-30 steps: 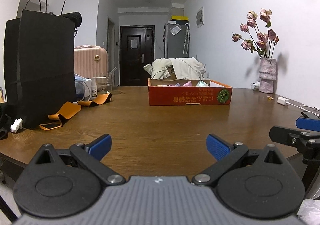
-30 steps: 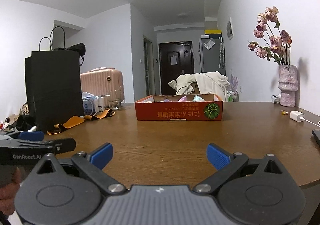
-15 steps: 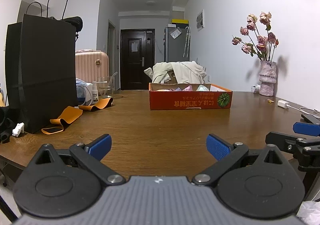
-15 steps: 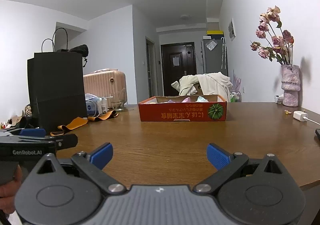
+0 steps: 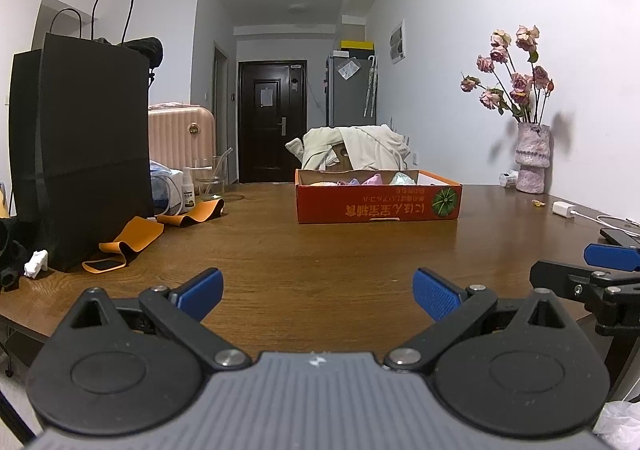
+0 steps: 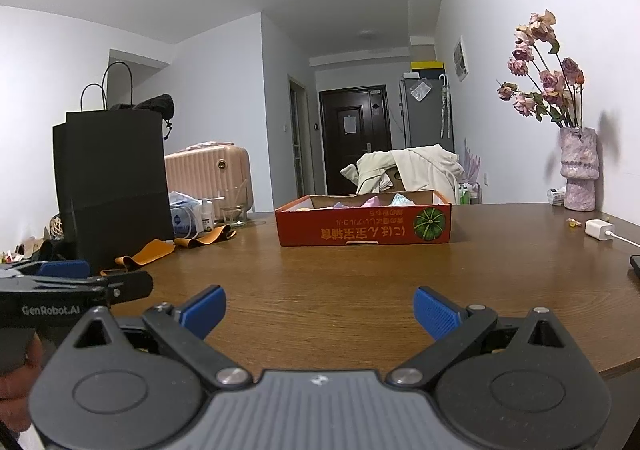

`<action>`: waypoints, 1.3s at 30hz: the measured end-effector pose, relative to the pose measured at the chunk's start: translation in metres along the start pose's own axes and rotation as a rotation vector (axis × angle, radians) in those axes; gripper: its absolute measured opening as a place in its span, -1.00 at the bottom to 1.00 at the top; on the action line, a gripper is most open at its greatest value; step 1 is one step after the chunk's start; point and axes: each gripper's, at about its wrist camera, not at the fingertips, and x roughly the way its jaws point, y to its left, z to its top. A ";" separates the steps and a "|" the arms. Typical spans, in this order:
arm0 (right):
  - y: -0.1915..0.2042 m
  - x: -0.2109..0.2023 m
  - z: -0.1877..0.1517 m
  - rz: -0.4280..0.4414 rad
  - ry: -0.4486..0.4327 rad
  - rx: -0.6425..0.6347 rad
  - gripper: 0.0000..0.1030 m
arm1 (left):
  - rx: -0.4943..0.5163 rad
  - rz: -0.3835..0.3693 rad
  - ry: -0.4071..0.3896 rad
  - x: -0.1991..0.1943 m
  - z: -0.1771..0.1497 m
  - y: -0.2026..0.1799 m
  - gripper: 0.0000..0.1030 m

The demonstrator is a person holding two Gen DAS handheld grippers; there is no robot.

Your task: Organize soft objects

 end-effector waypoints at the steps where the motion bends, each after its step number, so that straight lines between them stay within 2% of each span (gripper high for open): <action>1: -0.001 0.000 0.000 -0.001 0.000 0.002 0.95 | 0.000 -0.001 0.000 0.000 0.000 0.000 1.00; 22: 0.003 -0.001 -0.002 -0.021 -0.004 0.006 0.96 | 0.029 -0.014 -0.003 -0.002 -0.001 -0.003 1.00; 39: 0.004 -0.001 -0.003 -0.019 -0.006 0.009 0.97 | 0.016 -0.006 -0.042 -0.007 0.001 -0.004 1.00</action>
